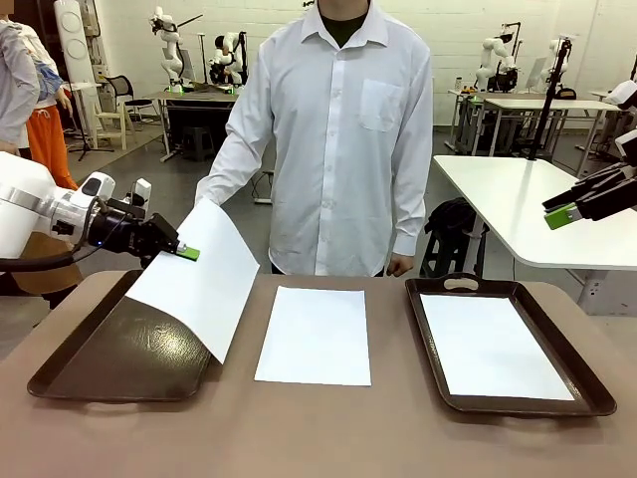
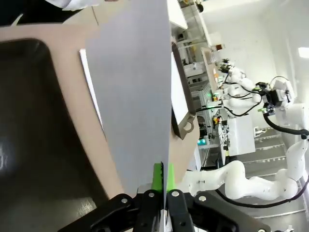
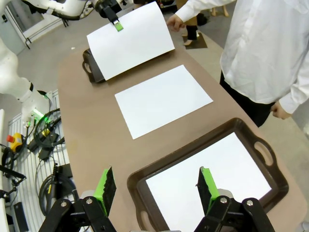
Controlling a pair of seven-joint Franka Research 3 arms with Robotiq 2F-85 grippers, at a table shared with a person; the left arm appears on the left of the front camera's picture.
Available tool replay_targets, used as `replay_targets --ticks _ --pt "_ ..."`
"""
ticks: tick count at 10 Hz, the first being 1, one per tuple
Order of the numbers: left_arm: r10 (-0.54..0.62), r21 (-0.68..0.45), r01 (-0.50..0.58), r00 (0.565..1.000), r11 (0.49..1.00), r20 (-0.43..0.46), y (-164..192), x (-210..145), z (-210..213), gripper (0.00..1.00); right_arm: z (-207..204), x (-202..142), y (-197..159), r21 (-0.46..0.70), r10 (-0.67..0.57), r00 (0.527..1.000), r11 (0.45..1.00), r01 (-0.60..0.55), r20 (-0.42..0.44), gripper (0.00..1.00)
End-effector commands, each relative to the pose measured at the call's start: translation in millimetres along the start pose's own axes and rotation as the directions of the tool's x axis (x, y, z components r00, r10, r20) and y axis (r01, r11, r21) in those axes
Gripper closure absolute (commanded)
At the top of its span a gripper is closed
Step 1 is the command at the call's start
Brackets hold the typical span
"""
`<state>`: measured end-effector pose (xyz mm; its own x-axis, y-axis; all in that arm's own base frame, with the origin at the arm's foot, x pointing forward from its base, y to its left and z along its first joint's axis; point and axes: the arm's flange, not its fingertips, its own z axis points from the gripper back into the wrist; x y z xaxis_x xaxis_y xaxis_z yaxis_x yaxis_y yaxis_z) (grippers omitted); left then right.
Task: Sort the A4 documents.
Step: Place the A4 Paper in the designated Handle tray.
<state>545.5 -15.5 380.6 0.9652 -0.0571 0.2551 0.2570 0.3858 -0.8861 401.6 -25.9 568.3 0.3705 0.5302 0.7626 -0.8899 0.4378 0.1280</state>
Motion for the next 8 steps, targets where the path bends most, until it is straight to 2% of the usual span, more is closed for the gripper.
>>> replay_targets --ticks 1,5,6,8 --pt "0.076 0.066 -0.073 0.997 0.995 -0.035 11.8 0.1 13.3 0.99 -0.8 -0.6 0.0 0.002 -0.001 1.0 1.0 0.001 0.001 0.11" --pt "0.167 0.157 -0.159 0.985 0.975 -0.042 41.1 -2.6 29.5 0.99 -0.8 -0.6 0.0 0.002 -0.001 1.0 1.0 0.001 0.001 0.11" --pt "0.169 0.171 -0.163 0.985 0.972 -0.023 47.2 -1.8 30.1 0.99 -0.8 -0.6 0.0 0.002 -0.001 1.0 1.0 0.001 0.001 0.11" --pt "0.183 0.228 -0.168 0.982 0.959 -0.049 56.7 -3.3 32.9 0.99 -0.8 -0.6 0.0 0.002 -0.001 1.0 1.0 0.001 0.001 0.11"
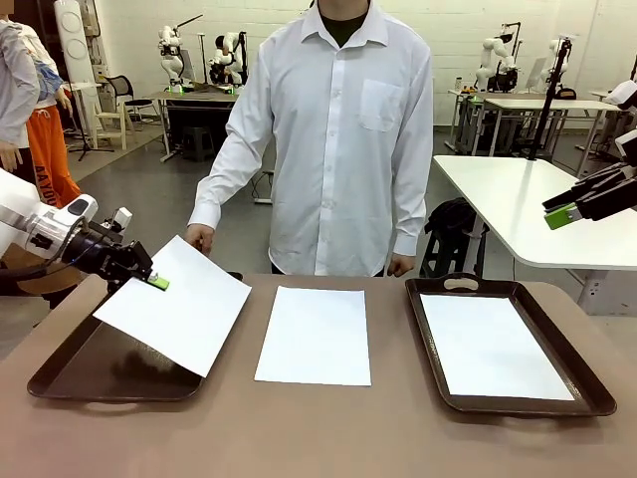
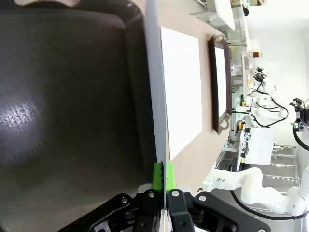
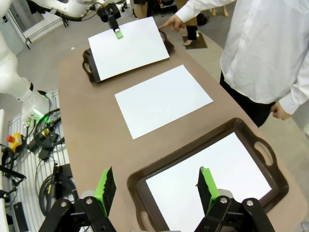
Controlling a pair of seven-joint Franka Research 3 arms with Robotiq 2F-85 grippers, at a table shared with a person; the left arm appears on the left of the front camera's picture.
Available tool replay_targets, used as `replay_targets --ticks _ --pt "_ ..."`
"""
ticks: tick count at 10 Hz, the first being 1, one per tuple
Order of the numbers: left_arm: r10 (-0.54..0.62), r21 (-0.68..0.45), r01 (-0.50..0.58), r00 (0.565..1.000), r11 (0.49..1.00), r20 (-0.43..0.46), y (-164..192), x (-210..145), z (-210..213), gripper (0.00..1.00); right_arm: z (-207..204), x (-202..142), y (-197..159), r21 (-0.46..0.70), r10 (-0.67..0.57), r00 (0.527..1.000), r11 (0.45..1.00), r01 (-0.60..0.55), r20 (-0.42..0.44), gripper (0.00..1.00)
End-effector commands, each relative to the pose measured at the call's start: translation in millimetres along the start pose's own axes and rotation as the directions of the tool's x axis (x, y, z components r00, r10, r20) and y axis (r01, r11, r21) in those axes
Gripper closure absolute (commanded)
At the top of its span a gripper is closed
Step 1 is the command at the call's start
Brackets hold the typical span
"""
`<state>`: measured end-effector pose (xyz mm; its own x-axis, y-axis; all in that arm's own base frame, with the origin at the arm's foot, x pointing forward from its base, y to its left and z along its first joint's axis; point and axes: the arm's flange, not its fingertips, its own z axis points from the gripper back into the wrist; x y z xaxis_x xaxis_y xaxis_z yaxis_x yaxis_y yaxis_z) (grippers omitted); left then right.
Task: Sort the A4 documents.
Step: Place the A4 Paper in the designated Handle tray.
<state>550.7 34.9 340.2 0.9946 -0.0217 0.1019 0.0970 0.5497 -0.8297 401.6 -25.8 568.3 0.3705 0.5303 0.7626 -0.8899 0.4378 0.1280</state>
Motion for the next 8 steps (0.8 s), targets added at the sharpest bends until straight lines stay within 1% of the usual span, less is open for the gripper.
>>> replay_targets --ticks 1,2,4,7,8 --pt "0.03 0.07 -0.028 0.999 0.997 -0.031 5.2 2.7 6.3 0.99 -0.8 -0.6 0.0 0.002 -0.001 1.0 1.0 0.001 0.001 0.11" --pt "0.03 0.082 -0.027 0.999 0.996 -0.035 9.9 0.5 5.7 0.99 -0.8 -0.6 0.0 0.002 -0.001 1.0 1.0 0.001 0.001 0.11" --pt "0.052 0.101 -0.051 0.999 0.994 -0.006 22.0 -4.3 6.4 0.99 -0.8 -0.6 0.0 0.002 -0.001 1.0 1.0 0.001 0.001 0.11" --pt "0.096 0.179 -0.1 0.995 0.979 0.028 31.4 -12.6 3.2 0.99 -0.8 -0.6 0.0 0.002 -0.001 1.0 1.0 0.001 0.001 0.11" --pt "0.112 0.196 -0.115 0.993 0.974 0.025 35.0 -15.0 2.7 0.99 -0.8 -0.6 0.0 0.002 -0.001 1.0 1.0 0.001 0.001 0.11"
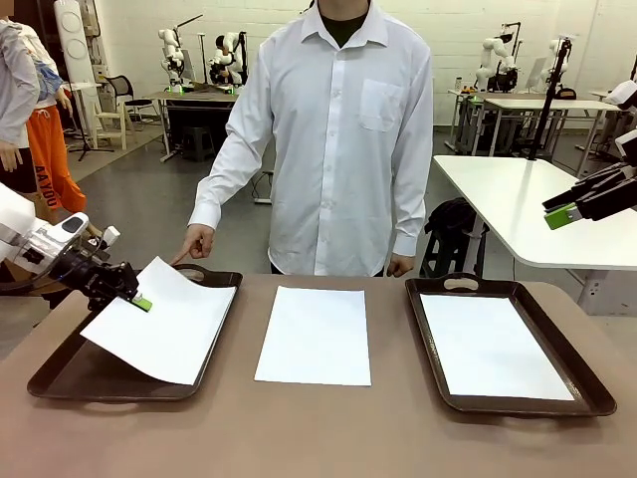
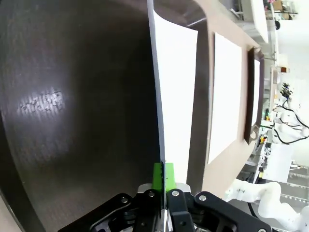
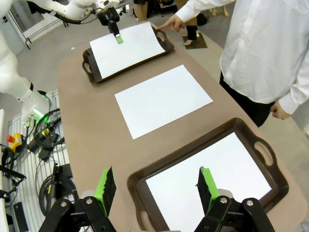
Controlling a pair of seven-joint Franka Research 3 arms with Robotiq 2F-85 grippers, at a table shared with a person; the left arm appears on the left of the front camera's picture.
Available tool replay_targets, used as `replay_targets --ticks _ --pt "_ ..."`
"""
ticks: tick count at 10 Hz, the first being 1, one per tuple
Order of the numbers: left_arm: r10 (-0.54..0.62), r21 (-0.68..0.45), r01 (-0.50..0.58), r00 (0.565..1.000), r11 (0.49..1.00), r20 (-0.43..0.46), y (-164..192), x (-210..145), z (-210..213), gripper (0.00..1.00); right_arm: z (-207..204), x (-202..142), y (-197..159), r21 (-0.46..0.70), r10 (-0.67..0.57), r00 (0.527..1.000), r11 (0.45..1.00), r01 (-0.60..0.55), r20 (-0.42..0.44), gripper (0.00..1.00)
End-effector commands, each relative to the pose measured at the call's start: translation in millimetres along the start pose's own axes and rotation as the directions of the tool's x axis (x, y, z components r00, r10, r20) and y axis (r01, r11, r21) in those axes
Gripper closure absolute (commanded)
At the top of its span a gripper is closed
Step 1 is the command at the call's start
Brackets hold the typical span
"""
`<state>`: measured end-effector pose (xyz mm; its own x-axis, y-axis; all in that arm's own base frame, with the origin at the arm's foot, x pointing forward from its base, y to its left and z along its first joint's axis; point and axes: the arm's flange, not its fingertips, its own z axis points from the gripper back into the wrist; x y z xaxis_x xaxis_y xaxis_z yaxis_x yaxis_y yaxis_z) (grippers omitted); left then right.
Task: Sort the A4 documents.
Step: Place the A4 Paper in the designated Handle tray.
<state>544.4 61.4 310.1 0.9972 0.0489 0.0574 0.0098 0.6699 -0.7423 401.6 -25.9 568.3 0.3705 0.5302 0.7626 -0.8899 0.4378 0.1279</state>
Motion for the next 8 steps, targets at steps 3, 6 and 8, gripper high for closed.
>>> replay_targets --ticks 3,6,8 --pt "0.053 0.126 -0.05 0.998 0.991 -0.027 -1.0 -3.7 -2.7 0.99 -0.8 -0.6 0.0 0.002 -0.001 1.0 1.0 0.001 0.001 0.11" --pt "0.053 0.213 -0.046 0.998 0.976 -0.028 -0.1 0.5 -8.3 0.99 -0.8 -0.6 0.0 0.002 -0.001 1.0 1.0 0.001 0.001 0.11" --pt "0.052 0.225 -0.051 0.999 0.973 0.001 0.0 0.6 -9.8 0.99 -0.8 -0.6 0.0 0.002 -0.001 1.0 1.0 0.001 0.001 0.11"
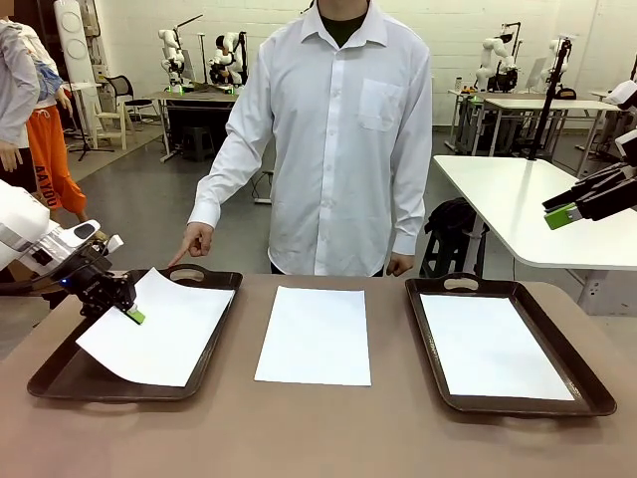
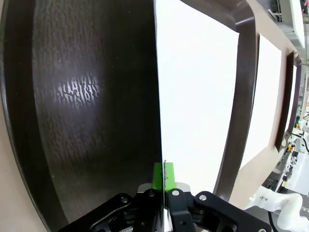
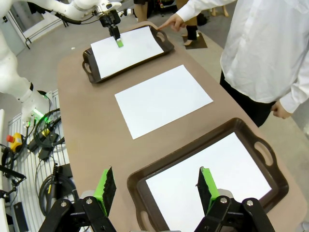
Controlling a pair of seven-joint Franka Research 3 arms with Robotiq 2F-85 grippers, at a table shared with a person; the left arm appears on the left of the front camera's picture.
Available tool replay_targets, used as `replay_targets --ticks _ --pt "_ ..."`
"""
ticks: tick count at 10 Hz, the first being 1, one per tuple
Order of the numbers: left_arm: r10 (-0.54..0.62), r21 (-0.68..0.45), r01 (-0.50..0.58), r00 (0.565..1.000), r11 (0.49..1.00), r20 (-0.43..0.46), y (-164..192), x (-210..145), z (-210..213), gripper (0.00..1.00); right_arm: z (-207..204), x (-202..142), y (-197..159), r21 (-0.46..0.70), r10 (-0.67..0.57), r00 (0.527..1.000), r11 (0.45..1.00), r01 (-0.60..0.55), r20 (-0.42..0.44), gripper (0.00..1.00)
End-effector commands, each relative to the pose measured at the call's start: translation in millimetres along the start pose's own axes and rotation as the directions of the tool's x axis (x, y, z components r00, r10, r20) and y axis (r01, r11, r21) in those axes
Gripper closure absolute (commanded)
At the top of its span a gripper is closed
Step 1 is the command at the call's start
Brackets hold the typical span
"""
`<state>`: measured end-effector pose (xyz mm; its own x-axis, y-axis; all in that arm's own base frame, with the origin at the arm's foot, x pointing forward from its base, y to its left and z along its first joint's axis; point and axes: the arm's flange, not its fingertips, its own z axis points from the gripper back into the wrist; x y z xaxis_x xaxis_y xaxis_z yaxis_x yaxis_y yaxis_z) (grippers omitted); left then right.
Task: Sort the A4 documents.
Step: Place the A4 Paper in the designated Handle tray.
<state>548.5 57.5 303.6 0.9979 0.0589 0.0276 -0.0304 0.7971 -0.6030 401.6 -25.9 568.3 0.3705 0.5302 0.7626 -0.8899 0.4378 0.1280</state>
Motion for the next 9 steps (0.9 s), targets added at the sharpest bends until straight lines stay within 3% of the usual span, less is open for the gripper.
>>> replay_targets --ticks 1,2,3,4,5,6,7,8,9 --pt "0.035 0.052 -0.037 0.999 0.998 0.03 -2.7 -3.4 -1.6 0.99 -0.8 -0.6 0.0 0.002 -0.001 1.0 1.0 0.001 0.001 0.11" --pt "0.044 0.057 -0.046 0.998 0.997 0.041 -3.3 -4.4 -0.8 0.99 -0.8 -0.6 0.0 0.002 -0.001 1.0 1.0 0.001 0.001 0.11" --pt "0.042 0.056 -0.044 0.998 0.997 0.041 -3.6 -5.5 0.2 0.79 -0.8 -0.6 0.0 0.002 -0.001 1.0 1.0 0.001 0.001 0.11" --pt "0.032 0.068 -0.034 0.999 0.997 0.03 -4.1 -5.9 1.8 0.79 -0.8 -0.6 0.0 0.002 -0.001 1.0 1.0 0.001 0.001 0.11" --pt "0.026 0.083 -0.028 0.999 0.996 0.023 -6.4 -5.7 3.3 0.59 -0.8 -0.6 0.0 0.002 -0.001 1.0 1.0 0.001 0.001 0.11" --pt "0.02 0.112 -0.021 1.0 0.993 0.012 -9.1 -5.6 5.1 0.76 -0.8 -0.6 0.0 0.002 -0.001 1.0 1.0 0.001 0.001 0.11" --pt "0.012 0.134 -0.012 1.0 0.991 0.001 -11.6 -5.8 8.0 0.39 -0.8 -0.6 0.0 0.002 -0.001 1.0 1.0 0.001 0.001 0.11" --pt "0.001 0.149 0.001 1.0 0.989 -0.012 -14.0 -6.2 11.9 0.56 -0.8 -0.6 0.0 0.002 -0.001 1.0 1.0 0.001 0.001 0.11" --pt "-0.015 0.151 0.019 0.999 0.988 -0.028 -16.4 -6.8 15.0 0.19 -0.8 -0.6 0.0 0.002 -0.001 1.0 1.0 0.001 0.001 0.11"
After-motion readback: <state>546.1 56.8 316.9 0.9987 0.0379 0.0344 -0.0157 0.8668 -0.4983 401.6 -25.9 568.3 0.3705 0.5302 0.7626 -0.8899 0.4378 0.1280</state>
